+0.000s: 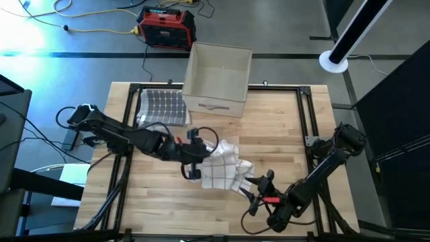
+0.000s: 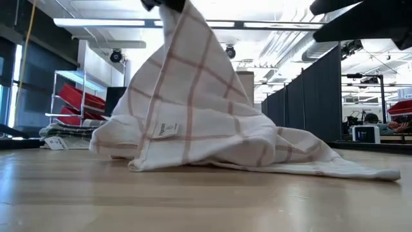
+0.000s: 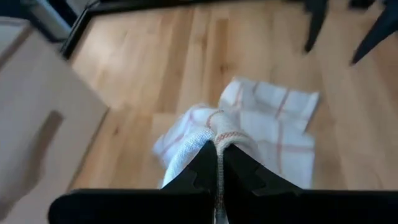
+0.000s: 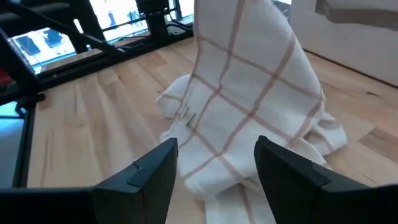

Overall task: Fold towel
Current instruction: Fold the white squared towel

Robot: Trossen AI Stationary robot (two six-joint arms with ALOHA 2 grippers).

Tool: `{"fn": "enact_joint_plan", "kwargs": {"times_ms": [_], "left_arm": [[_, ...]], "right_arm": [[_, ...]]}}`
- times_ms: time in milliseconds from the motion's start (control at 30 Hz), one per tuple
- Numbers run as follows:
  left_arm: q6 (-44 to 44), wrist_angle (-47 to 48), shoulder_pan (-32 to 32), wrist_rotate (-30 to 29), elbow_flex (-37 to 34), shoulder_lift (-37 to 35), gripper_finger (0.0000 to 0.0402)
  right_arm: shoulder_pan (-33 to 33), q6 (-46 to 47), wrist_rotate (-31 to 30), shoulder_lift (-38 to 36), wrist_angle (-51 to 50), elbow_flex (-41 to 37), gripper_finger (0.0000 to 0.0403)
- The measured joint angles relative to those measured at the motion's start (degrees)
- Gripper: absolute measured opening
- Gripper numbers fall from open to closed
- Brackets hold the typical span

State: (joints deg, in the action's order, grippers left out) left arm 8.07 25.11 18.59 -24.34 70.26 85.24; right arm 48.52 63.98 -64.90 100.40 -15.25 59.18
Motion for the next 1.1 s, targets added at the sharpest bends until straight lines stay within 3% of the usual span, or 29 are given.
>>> {"fn": "enact_joint_plan", "kwargs": {"times_ms": [200, 400, 567, 800, 967, 1100], "left_arm": [[-5.2, -22.0, 0.0, 5.9, -6.3, 1.2, 0.0003], [-5.3, -23.3, -1.7, 5.8, -6.4, 3.5, 0.0065], [-4.0, -24.6, -4.2, 5.0, -6.5, 5.6, 0.0145], [-3.6, -25.0, -6.7, 3.6, -6.5, 6.7, 0.0233], [-3.7, -25.2, -7.0, 3.6, -6.5, 6.6, 0.0248], [-3.7, -24.5, -6.5, 3.0, -6.5, 4.8, 0.0243]], "right_arm": [[-2.7, -5.6, -2.0, 0.0, 3.9, 0.0, 0.0199], [-4.7, -33.2, -8.7, 0.4, 21.0, 0.0, 0.0199], [-8.5, -42.8, -7.6, 0.4, 29.6, 0.0, 0.0206], [-13.9, -36.4, -7.9, 0.4, 28.3, 0.0, 0.0243], [-19.7, -28.5, 3.3, 0.4, 23.8, 0.0, 0.025], [-22.3, -20.1, 7.7, 0.5, 15.6, 0.0, 0.0208]]}}
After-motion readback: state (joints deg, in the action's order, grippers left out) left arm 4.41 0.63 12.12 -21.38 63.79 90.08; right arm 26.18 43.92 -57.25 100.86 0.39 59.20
